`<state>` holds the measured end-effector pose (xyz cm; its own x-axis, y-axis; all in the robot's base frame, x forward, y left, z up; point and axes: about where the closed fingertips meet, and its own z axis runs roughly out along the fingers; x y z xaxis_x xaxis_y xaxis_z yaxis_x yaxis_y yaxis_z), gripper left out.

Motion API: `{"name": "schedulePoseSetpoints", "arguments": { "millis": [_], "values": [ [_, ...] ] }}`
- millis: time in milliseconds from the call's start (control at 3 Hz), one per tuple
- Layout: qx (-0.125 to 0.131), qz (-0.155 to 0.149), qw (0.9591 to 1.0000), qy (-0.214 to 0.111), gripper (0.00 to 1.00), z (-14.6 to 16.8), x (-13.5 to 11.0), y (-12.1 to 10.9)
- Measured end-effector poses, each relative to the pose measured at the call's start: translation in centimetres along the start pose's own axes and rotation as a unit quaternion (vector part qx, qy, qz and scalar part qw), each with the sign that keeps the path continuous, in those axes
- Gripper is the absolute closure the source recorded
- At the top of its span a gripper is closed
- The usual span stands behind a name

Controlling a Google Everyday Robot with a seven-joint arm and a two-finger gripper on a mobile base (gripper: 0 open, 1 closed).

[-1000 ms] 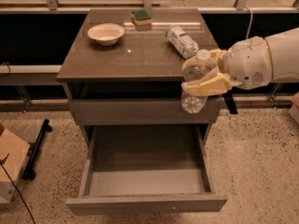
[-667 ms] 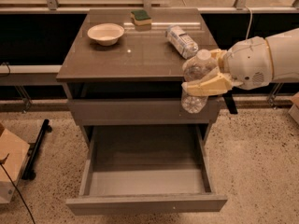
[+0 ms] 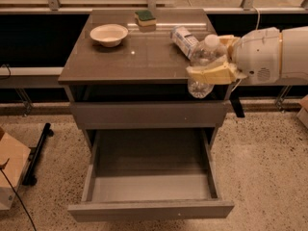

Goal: Pick water bottle from middle drawer and place on counter

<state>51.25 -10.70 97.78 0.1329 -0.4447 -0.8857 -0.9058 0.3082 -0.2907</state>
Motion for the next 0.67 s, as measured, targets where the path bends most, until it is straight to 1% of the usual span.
{"name": "schedulePoseSetpoints", "arguments": {
  "millis": [333,667],
  "values": [
    [0.061,-0.042,0.9972,-0.007,1.0,0.6,-1.2,-2.8],
    [0.11,-0.075,0.9909,-0.017,1.0,2.0,-1.3,-6.3]
  ]
}}
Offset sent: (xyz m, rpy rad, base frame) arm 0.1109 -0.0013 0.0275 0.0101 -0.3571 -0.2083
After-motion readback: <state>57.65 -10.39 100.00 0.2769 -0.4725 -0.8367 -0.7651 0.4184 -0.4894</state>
